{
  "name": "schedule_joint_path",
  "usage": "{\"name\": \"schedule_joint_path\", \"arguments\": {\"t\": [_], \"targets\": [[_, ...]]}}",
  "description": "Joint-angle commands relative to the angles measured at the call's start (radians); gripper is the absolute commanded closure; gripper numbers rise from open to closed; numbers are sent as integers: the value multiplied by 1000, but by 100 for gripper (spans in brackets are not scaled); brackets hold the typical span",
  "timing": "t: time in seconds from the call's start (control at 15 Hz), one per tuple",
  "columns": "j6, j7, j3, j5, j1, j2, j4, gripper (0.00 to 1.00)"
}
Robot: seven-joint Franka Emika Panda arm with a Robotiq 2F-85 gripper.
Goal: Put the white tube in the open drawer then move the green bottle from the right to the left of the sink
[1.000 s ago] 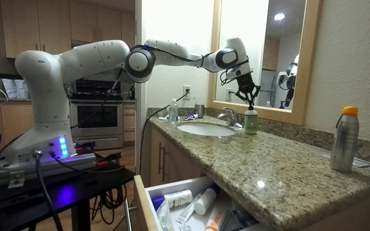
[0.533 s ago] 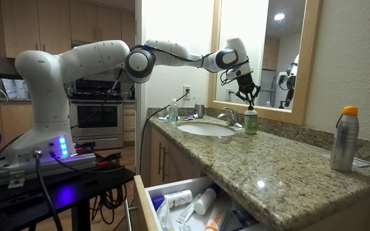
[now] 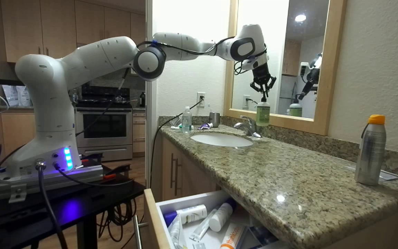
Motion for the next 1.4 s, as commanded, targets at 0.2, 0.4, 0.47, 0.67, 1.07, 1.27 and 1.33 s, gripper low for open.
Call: {"name": "schedule_joint_path", "arguments": {"t": [0.2,0.4,0.47,0.67,1.07,1.27,1.33], "targets": [[-262,-214,94,80,-11,-157,-33,98],[-386,-324,114,98,-2,-212,-26,98],[-420,-360,120,106,1,-230,-24,98],[-489,-474,139,136,18,-259,-22,98],[-561,-625,138,150,80,-263,-39,98],[-562,-622,140,163,111,-241,-20,98],[-566,-611,144,173,118,-237,-20,98]]}}
